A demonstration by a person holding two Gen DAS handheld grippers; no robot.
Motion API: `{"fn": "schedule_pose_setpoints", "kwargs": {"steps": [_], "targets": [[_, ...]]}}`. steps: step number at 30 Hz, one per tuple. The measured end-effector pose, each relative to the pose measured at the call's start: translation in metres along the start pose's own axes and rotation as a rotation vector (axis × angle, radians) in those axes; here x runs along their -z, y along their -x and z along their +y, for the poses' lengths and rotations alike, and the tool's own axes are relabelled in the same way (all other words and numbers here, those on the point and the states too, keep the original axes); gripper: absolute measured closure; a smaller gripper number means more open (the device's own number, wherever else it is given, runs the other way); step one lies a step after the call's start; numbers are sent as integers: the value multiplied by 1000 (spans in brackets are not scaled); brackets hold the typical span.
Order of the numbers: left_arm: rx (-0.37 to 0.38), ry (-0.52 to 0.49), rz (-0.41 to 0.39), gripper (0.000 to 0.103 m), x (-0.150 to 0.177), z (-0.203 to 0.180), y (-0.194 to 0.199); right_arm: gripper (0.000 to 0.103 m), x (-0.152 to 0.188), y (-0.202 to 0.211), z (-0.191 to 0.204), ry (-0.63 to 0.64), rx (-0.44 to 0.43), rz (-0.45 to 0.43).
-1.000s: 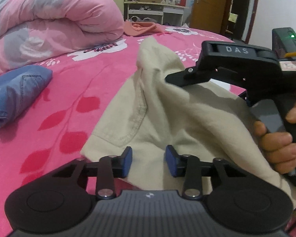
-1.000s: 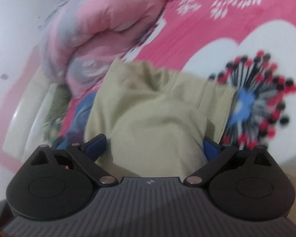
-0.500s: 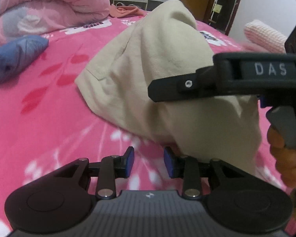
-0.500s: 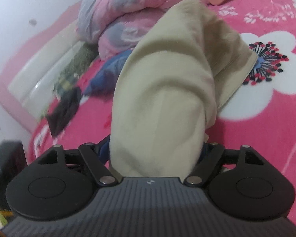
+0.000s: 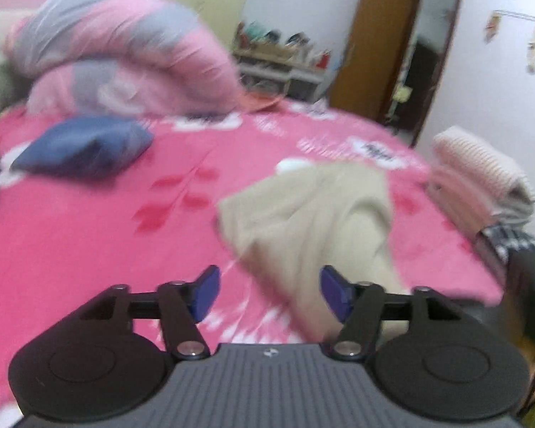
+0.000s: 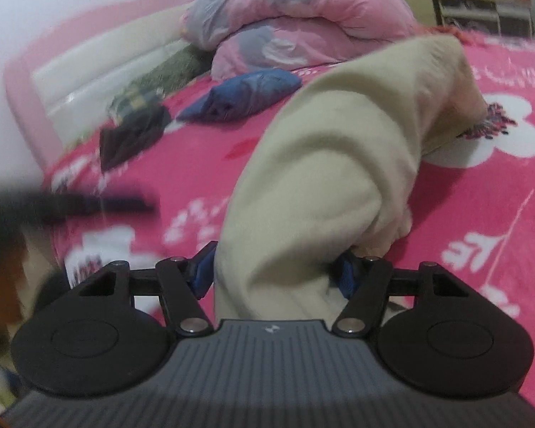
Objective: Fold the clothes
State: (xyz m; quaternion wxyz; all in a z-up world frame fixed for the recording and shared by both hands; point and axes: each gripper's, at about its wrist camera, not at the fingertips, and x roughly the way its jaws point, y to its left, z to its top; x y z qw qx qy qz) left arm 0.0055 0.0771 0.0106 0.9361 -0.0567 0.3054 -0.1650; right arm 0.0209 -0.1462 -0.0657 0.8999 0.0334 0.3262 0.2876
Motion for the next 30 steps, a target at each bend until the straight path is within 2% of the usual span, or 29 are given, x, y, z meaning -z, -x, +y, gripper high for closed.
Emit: {"fn": "schedule_pose_setpoints", "kwargs": {"steps": [4, 6, 8, 11, 14, 16, 17, 18, 19, 21, 22, 24, 26, 30], "targets": [[60, -111, 12, 23, -32, -34, -28, 39, 21, 4, 28, 130, 56, 5], [74, -188, 29, 13, -43, -59, -53, 38, 29, 5, 39, 188, 82, 10], [79, -275, 59, 11, -52, -87, -82, 38, 35, 3, 46, 241, 109, 13], [-28, -438, 114, 11, -56, -131, -132, 37, 41, 1, 55, 294, 141, 9], [-148, -624, 180, 12, -43, -164, -178, 37, 44, 2, 55, 295, 150, -11], [-232, -695, 208, 23, -36, -171, -201, 37, 46, 4, 53, 282, 149, -31], [-260, -705, 215, 34, -35, -172, -208, 37, 48, 5, 52, 275, 150, -40], [-270, -696, 223, 42, -37, -170, -211, 37, 49, 5, 51, 269, 153, -50], [-270, -682, 223, 45, -39, -167, -210, 39, 50, 6, 51, 265, 158, -60], [-275, -652, 214, 60, -45, -156, -206, 46, 51, 9, 49, 260, 175, -80], [-288, -641, 207, 65, -46, -152, -202, 52, 51, 10, 48, 257, 189, -89], [-300, -583, 191, 74, -55, -138, -194, 57, 50, 14, 43, 238, 197, -107], [-277, -477, 170, 77, -68, -119, -184, 65, 48, 19, 40, 231, 210, -117], [-220, -261, 119, 80, -88, -75, -152, 67, 42, 32, 39, 344, 278, -117]]}}
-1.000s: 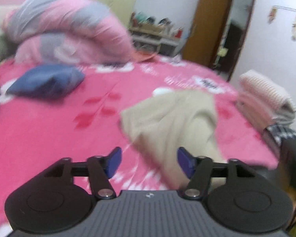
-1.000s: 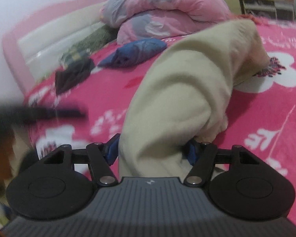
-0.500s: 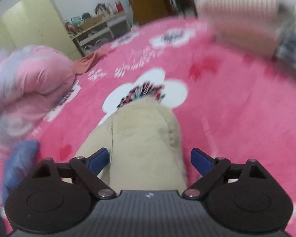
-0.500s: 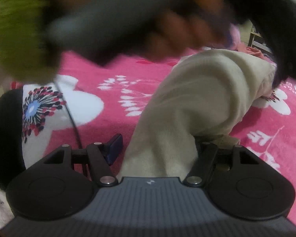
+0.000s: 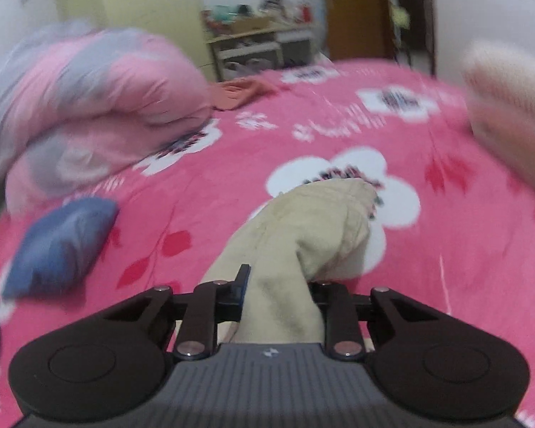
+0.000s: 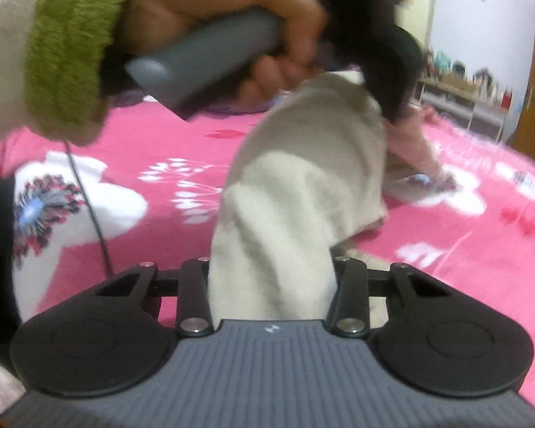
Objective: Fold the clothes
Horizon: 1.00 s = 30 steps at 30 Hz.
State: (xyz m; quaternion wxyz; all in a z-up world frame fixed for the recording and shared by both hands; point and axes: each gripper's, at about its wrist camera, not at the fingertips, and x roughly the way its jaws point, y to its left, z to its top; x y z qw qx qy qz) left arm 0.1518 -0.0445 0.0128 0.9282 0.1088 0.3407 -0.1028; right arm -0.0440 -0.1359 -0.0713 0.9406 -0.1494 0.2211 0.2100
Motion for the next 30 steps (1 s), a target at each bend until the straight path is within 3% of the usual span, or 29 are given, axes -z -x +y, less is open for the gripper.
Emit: {"fn": "schedule_pose_setpoints", "kwargs": {"steps": [5, 10, 15, 17, 21, 23, 26, 30], "targets": [[38, 181, -38, 81, 26, 58, 33, 68, -10, 13, 8, 341, 106, 8], [29, 363, -58, 81, 83, 104, 59, 68, -11, 16, 25, 677, 162, 30], [7, 515, 93, 77, 152, 137, 48, 67, 13, 15, 59, 888, 122, 68], [5, 560, 104, 73, 170, 147, 51, 63, 24, 15, 70, 940, 103, 80], [18, 590, 69, 64, 179, 156, 63, 58, 33, 22, 78, 972, 107, 68], [17, 584, 54, 62, 178, 157, 68, 48, 26, 31, 73, 936, 72, 81], [37, 603, 43, 57, 187, 164, 70, 34, 12, 49, 59, 848, -10, 100], [84, 656, 36, 52, 200, 178, 73, 27, -5, 68, 27, 642, -132, 136]]}}
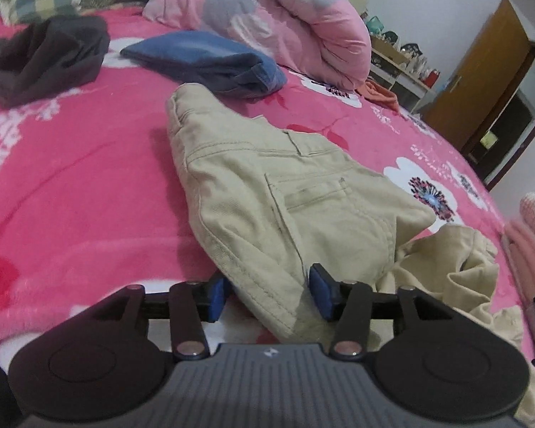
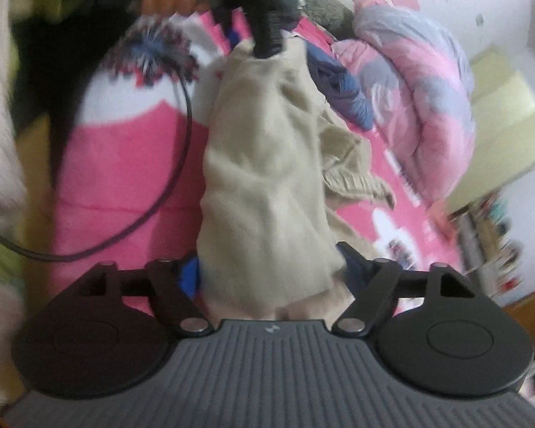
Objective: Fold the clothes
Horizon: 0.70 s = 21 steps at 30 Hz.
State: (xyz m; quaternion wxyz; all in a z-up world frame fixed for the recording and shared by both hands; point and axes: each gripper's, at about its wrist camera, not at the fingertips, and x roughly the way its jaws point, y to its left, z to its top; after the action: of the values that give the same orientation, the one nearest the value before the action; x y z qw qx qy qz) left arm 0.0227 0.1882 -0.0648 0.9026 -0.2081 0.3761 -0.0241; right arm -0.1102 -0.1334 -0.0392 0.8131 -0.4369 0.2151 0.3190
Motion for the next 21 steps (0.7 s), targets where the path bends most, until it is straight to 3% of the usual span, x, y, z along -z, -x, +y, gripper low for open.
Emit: {"fn": "schedule_pose_setpoints", "kwargs": {"steps": [3, 7, 10, 12, 16, 18, 21], "targets": [[41, 33, 12, 50, 0, 12, 2, 27, 8, 10, -38, -242, -106, -24], [84, 79, 37, 40, -2, 20, -3, 18, 39, 18, -99, -759, -282, -166], [75, 65, 44, 40, -5, 16, -9, 16, 70, 11, -121, -1106, -316, -249], [63, 42, 48, 39, -7, 13, -14, 16, 88, 0, -121, -1278, -280, -212], [58, 42, 52, 39, -10, 12, -20, 16, 111, -31, -96, -1470, -263, -16], [58, 54, 50, 39, -11, 13, -22, 15, 119, -43, -80, -1542, -299, 19], [53, 67, 44, 39, -11, 13, -23, 15, 117, -53, -69, -1605, -341, -49]]}}
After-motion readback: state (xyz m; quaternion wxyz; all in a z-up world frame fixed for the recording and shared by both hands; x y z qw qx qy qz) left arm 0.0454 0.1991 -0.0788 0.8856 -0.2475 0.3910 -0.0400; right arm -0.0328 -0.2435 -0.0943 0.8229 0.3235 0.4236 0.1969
